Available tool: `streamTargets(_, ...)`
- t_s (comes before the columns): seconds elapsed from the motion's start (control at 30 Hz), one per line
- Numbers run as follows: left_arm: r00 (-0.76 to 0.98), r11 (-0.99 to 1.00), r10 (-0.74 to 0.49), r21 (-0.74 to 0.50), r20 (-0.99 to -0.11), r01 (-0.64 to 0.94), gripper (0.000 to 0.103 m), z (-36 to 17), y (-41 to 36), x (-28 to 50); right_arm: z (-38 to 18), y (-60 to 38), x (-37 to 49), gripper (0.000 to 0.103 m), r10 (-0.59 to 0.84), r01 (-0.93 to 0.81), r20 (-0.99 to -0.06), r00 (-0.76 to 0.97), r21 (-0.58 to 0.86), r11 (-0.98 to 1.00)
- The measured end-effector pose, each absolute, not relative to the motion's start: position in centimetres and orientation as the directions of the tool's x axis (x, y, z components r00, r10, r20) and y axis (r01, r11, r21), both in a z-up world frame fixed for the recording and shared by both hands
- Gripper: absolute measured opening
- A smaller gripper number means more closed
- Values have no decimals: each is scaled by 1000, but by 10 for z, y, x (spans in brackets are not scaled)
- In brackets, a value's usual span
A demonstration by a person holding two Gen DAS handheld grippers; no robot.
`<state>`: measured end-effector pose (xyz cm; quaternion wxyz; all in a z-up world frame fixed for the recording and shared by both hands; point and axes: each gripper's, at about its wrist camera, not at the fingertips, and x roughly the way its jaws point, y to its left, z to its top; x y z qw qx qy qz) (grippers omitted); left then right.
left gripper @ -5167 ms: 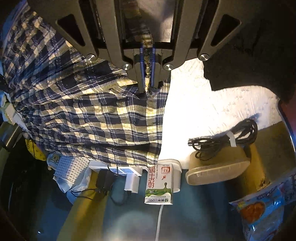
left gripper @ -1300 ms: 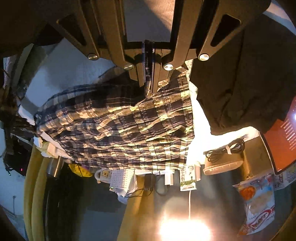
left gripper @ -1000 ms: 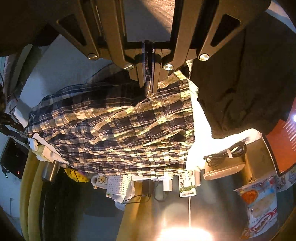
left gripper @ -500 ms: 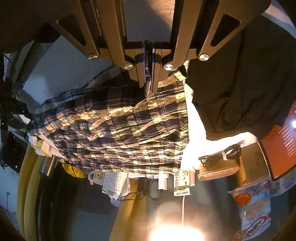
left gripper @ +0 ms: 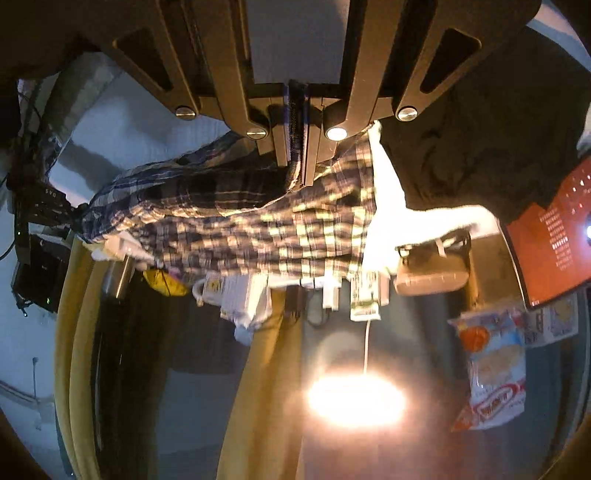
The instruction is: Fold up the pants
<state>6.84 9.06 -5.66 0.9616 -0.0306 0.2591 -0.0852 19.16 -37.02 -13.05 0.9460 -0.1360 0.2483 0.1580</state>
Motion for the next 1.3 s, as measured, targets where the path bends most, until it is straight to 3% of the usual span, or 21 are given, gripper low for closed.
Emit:
streamTargets(0.3, 908, 984, -177, -68, -381, 164, 3, -14, 93, 80, -98, -365, 193, 23, 251, -356, -465, 849, -153, 922)
streamTargets(0.5, 933, 987, -140, 33, -333, 160, 3, 4, 85, 103, -83, -369, 210, 23, 234, -323, -440, 867, -138, 936)
streamTargets(1.3, 936, 980, -124, 104, -330, 167, 3, 3, 79, 244, -77, -356, 346, 23, 211, -273, -445, 870, -79, 959)
